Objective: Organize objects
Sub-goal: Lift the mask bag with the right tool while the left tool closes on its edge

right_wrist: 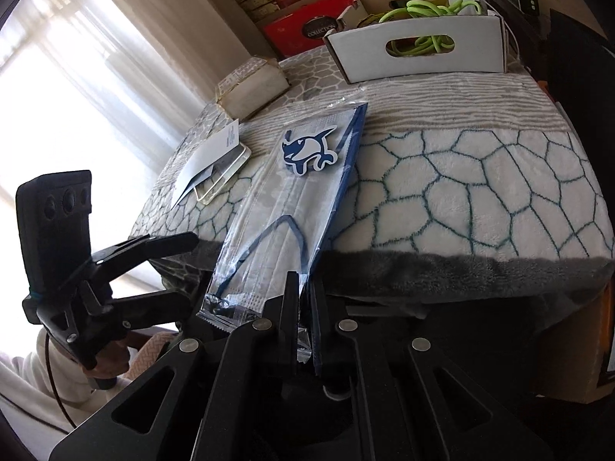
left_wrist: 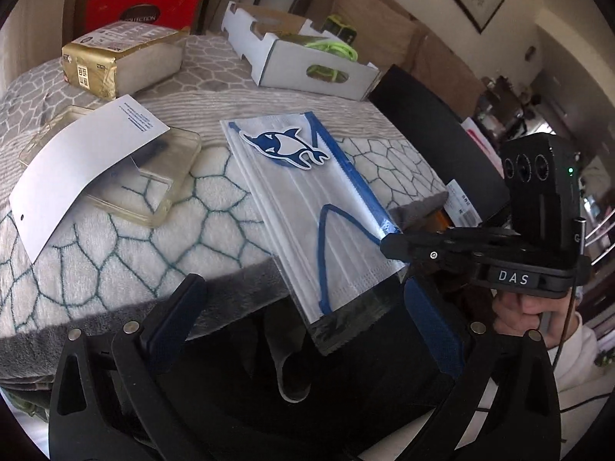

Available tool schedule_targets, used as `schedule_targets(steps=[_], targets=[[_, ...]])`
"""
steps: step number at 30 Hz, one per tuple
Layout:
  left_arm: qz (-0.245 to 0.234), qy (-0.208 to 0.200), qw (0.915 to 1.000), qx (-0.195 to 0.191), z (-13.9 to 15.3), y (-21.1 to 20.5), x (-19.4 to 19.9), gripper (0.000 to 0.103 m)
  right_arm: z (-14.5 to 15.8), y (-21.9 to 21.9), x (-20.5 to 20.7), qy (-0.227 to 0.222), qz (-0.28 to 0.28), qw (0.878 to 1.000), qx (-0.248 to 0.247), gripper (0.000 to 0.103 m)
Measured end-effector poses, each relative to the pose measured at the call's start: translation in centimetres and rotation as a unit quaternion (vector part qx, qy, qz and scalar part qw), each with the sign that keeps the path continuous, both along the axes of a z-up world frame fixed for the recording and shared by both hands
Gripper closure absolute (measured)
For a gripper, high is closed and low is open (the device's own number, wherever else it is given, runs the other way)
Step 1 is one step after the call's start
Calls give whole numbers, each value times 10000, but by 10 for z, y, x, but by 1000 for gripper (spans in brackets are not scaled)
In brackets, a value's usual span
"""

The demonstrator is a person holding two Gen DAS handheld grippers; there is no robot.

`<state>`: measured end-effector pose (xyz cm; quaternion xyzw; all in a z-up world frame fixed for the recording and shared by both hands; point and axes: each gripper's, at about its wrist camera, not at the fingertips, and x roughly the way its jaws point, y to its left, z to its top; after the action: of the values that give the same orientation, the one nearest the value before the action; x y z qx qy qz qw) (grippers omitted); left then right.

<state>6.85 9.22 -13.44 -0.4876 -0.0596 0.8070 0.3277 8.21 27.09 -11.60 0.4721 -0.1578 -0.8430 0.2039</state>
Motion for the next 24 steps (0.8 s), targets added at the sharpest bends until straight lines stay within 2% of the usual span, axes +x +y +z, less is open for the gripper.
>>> schedule_targets(steps=[3, 6, 9, 10, 11, 16, 24], targets=[[-27, -292, 9987, 426, 0, -3, -1, 5, 1, -2, 3, 14, 14, 10000, -67, 98], [-217, -967, 9904, 961, -11, -5, -3, 29, 0, -4, 6, -8, 36, 9997, -233, 97], [-136, -1228, 9884, 886, -27, -3, -5, 50, -3, -5, 6, -22, -5, 9997, -254, 97], [-114, -1312, 9875, 866, -31, -3, -6, 62, -4, -5, 7, -41, -21, 9996, -265, 97], [-95, -1391, 9864, 874, -34, -3, -7, 69, -5, -5, 7, -59, -32, 9996, -289, 97], [-104, -1276, 9877, 896, -30, 0, -5, 80, -13, -2, 9, -165, -55, 9992, -372, 97], [-38, -1406, 9854, 955, -37, 5, -9, 79, -23, -8, 13, -357, 12, 9977, -582, 95]])
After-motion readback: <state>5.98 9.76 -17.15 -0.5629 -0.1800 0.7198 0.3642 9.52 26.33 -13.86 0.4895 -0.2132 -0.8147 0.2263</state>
